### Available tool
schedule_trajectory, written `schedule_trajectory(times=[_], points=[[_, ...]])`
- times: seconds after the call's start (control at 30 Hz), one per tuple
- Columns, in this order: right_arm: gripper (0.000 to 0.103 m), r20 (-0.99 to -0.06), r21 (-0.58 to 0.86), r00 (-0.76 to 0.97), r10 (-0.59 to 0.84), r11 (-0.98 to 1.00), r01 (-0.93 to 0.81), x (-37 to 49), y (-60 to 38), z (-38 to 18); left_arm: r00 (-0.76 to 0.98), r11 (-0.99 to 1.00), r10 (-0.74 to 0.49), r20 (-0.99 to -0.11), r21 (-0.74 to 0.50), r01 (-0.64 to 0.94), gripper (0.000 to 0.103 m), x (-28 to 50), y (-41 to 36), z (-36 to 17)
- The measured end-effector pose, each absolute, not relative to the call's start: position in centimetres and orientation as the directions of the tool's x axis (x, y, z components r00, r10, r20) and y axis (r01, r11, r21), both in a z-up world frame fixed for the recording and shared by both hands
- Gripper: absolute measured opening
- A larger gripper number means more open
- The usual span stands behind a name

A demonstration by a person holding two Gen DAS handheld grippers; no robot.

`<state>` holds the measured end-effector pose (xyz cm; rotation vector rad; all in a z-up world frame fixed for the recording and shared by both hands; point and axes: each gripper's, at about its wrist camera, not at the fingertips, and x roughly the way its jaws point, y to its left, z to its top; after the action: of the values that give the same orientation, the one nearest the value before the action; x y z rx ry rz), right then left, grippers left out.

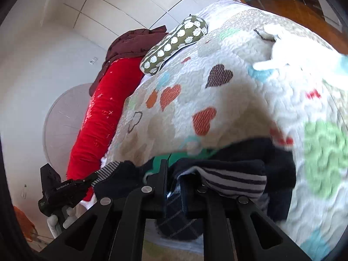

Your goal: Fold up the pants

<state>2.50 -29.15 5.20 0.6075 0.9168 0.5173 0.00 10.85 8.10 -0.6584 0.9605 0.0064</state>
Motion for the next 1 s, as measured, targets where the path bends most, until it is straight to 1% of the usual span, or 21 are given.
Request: schedule_trajectory(times=[0.2,0.3,0.37,0.4,0.43,0.47,0.5,0.53,0.57,0.67,0.77,0.83,0.9,1.0], points=[[0.008,-0.667,0.609,0.488,0.563,0.789,-0.078,9.2,-28.7,3.9,0.480,0.765,-0.306,-0.822,-0.513,-0.390,0.009,8.5,12.2,4.4],[0.009,-0.707,0.598,0.479,0.521,0.802,0.011,12.1,-29.2,1.9,0.461,0.744,-0.328,-0.825,-0.526,-0.412,0.011,10.6,12.5,2.9],[0.013,-0.719,0.593,0.488,0.495,0.803,0.059,12.9,-29.7,0.9,0.460,0.747,-0.349,-0.817,-0.539,-0.389,0.013,11.4,12.4,2.6],[0.020,-0.729,0.575,0.494,0.473,0.816,0.067,12.9,-29.8,0.8,0.465,0.748,-0.359,-0.809,-0.548,-0.374,0.015,11.6,12.5,2.8],[0.030,-0.729,0.565,0.503,0.465,0.823,0.057,12.9,-29.7,0.8,0.475,0.751,-0.378,-0.795,-0.563,-0.346,0.020,11.9,12.6,3.2],[0.037,-0.719,0.566,0.512,0.470,0.824,0.037,12.6,-29.7,1.1,0.486,0.751,-0.398,-0.778,-0.581,-0.315,0.028,12.1,12.7,3.8],[0.050,-0.713,0.562,0.521,0.470,0.827,0.023,12.4,-29.7,1.3,0.494,0.748,-0.421,-0.761,-0.599,-0.286,0.034,12.4,12.9,4.5],[0.057,-0.710,0.553,0.531,0.462,0.833,0.015,12.1,-29.7,1.6,0.495,0.744,-0.439,-0.749,-0.613,-0.267,0.050,12.7,13.0,5.0],[0.058,-0.703,0.547,0.545,0.457,0.837,0.004,11.7,-29.7,2.0,0.500,0.740,-0.451,-0.739,-0.623,-0.253,0.058,13.0,13.2,5.6],[0.058,-0.699,0.544,0.548,0.460,0.839,-0.010,11.0,-29.7,2.7,0.528,0.754,-0.412,-0.742,-0.604,-0.260,0.058,12.8,13.6,7.4],[0.058,-0.679,0.567,0.553,0.483,0.824,-0.023,9.9,-29.9,3.6,0.561,0.765,-0.385,-0.732,-0.594,-0.249,0.058,10.6,13.9,9.1],[0.061,-0.667,0.560,0.566,0.485,0.827,-0.048,8.6,-30.1,4.5,0.570,0.796,-0.337,-0.749,-0.550,-0.252,0.060,8.3,14.0,9.6],[0.064,-0.658,0.538,0.582,0.477,0.839,-0.079,6.6,-30.5,5.4,0.570,0.816,-0.287,-0.770,-0.508,-0.275,0.063,6.1,14.4,9.3],[0.065,-0.662,0.498,0.597,0.453,0.861,-0.101,3.6,-31.5,5.9,0.539,0.792,-0.277,-0.795,-0.507,-0.341,0.063,2.1,16.1,6.8]])
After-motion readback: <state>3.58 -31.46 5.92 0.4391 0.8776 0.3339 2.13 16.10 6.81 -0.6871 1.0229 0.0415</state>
